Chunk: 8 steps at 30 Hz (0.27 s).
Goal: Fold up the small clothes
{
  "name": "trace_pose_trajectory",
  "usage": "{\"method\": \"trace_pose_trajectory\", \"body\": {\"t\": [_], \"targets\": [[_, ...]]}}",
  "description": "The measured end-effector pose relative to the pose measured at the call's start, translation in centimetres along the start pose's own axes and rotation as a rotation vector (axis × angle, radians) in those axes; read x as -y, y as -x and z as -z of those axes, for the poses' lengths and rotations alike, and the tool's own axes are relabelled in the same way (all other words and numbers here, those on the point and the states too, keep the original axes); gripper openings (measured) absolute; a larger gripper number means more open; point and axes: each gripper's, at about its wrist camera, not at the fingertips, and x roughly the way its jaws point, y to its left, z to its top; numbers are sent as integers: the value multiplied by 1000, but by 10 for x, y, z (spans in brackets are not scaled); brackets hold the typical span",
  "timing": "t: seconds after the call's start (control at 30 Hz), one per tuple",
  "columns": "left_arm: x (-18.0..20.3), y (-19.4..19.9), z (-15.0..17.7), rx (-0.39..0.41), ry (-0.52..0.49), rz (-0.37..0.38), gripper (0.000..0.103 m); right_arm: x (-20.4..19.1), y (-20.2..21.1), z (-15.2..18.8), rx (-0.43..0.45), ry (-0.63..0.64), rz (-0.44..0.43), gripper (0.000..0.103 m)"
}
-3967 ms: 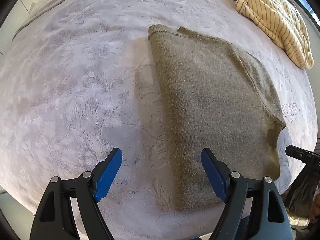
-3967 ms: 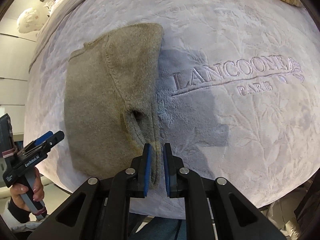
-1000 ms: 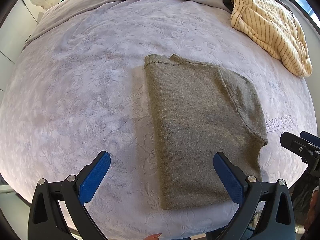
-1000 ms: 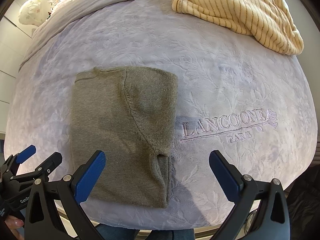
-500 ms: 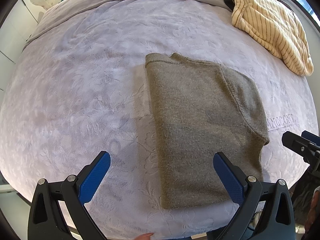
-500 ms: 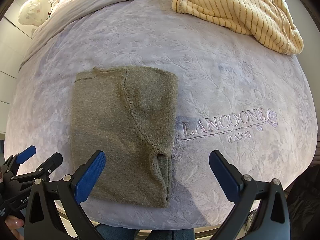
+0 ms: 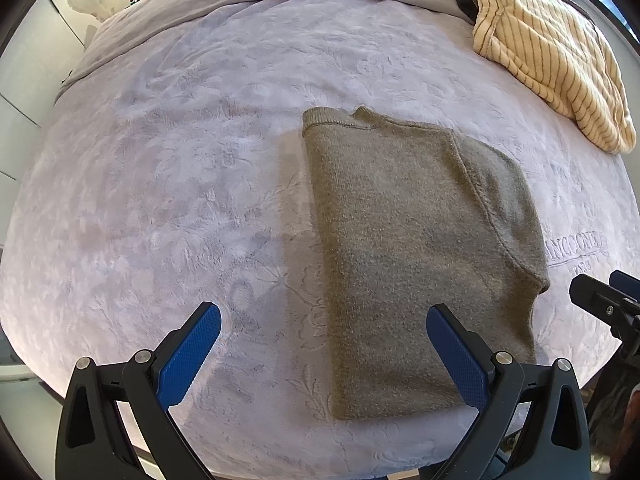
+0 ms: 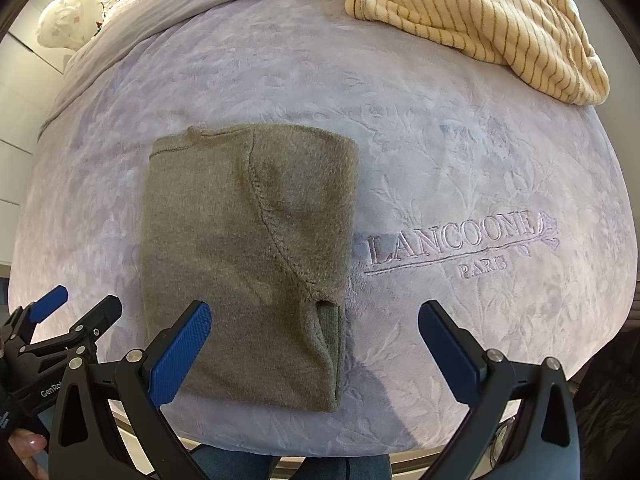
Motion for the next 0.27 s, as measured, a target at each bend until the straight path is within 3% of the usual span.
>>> {"method": "trace_pose_trajectory", "body": {"t": [0.27], "targets": [[-1,2,1,11,-12,17,103,-1,-3,2,-7,-5,5,103]]}}
